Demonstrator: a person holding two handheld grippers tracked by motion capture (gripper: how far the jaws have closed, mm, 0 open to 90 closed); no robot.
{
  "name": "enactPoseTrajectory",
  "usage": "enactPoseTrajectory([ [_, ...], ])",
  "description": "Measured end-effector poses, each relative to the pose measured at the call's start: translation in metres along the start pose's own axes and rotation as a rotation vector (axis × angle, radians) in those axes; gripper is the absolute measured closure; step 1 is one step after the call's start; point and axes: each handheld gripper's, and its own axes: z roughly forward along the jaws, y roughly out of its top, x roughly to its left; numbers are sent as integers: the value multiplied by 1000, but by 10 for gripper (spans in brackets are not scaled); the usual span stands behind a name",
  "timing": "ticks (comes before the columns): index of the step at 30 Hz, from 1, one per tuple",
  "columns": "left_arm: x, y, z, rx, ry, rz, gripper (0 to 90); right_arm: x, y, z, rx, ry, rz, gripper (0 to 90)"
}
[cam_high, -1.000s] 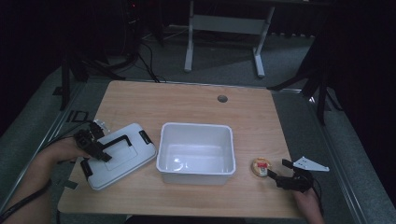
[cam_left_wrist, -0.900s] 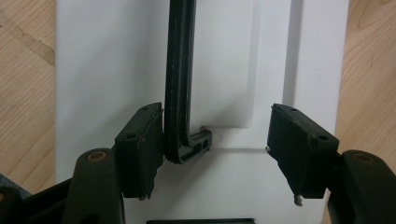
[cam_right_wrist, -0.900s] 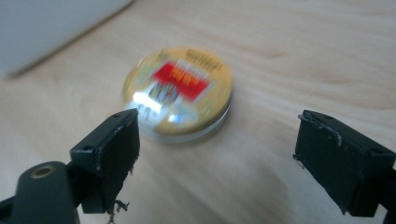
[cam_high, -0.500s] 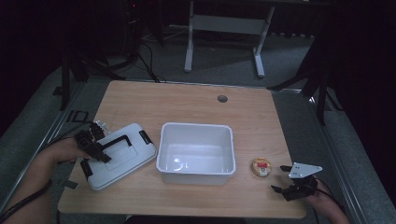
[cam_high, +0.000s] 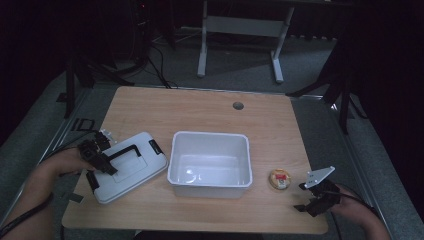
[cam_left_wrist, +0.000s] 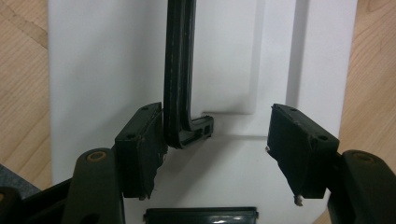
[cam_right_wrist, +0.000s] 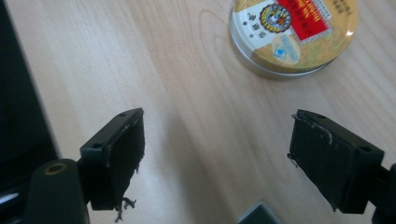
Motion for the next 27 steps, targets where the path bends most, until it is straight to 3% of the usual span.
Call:
enactPoseTrajectory([
  [2,0,0,0,1,1,6,356,-1,3,-3,24,-20,-20,184],
  [4,-1,1,-2,0,-2,5,356,-1,6,-4,54,-19,3,184],
  [6,-1,1,-3,3,-3,3,356,2,8,-3,125,-32,-18,167],
  [7,-1,1,-3,3,-3,3,357,2,8,-3,125,-32,-18,167],
  [10,-1,1,-5,8,1,6,356,11,10,1,266,-43,-45,122],
  [14,-1,0,-4,26,-2,8,356,16,15,2,360,-10,-20,126],
  [17,-2,0,-2,35,-6,10,356,22,18,6,425,0,-44,110],
  [21,-2,0,-2,35,-6,12,356,29,25,11,496,14,-105,111],
  [27,-3,2,-1,47,-13,14,356,39,43,6,483,17,-286,136],
])
